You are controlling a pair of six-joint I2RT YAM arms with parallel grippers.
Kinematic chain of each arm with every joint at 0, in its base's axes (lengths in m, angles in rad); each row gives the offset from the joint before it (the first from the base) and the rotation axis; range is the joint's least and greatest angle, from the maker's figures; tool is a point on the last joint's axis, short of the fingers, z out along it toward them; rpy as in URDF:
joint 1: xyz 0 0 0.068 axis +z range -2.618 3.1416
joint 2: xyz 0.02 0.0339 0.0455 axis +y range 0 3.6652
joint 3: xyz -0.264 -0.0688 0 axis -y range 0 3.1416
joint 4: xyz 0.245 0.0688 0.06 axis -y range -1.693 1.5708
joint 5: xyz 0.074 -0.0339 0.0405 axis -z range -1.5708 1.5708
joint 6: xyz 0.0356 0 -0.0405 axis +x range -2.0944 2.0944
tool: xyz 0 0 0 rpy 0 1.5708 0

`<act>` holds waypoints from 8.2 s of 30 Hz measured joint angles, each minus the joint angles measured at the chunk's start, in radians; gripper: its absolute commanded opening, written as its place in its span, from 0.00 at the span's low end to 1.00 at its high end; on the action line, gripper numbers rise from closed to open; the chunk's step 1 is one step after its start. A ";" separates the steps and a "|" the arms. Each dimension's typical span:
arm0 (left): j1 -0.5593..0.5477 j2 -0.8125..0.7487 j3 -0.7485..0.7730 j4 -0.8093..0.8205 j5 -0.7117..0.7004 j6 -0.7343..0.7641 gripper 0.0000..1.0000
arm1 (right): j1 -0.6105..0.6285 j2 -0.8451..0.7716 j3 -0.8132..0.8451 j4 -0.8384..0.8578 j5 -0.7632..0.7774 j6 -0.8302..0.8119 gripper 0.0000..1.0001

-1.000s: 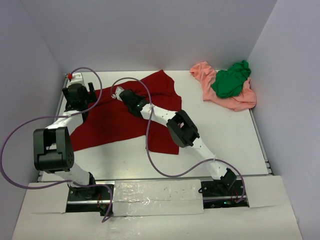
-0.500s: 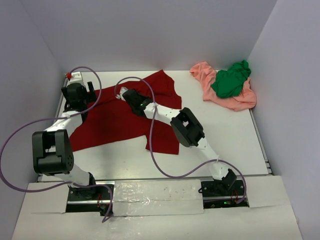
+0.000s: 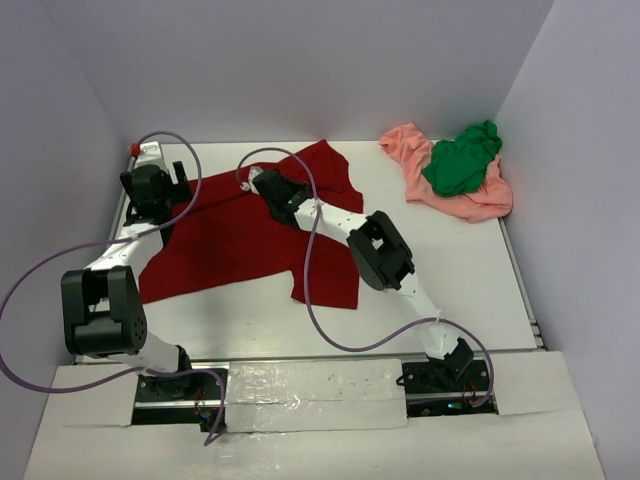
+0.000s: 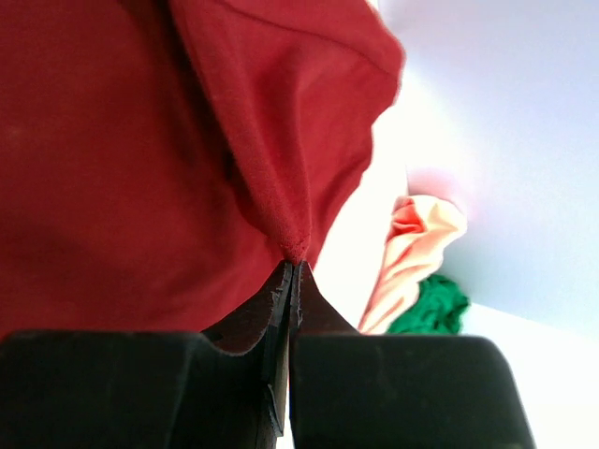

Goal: Fold and stack the t-shirts
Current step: Fold the tshirt

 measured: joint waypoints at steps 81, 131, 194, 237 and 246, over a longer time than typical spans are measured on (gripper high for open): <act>-0.021 0.012 -0.021 0.000 0.036 0.001 0.99 | -0.381 -0.033 0.211 -0.594 -0.814 0.874 0.44; -0.032 0.012 -0.021 0.001 0.036 0.004 0.99 | -0.435 0.060 0.253 -0.554 -0.939 0.992 0.32; -0.113 0.060 -0.037 0.023 0.047 0.005 0.99 | -0.398 0.019 0.205 -0.492 -0.765 0.809 0.00; -0.156 0.086 -0.047 0.021 0.045 0.025 0.99 | -0.448 -0.101 0.085 -0.484 -0.676 0.734 0.69; -0.103 -0.095 -0.033 -0.155 0.134 0.030 0.99 | -0.418 -0.388 -0.204 -0.434 -0.810 0.734 0.70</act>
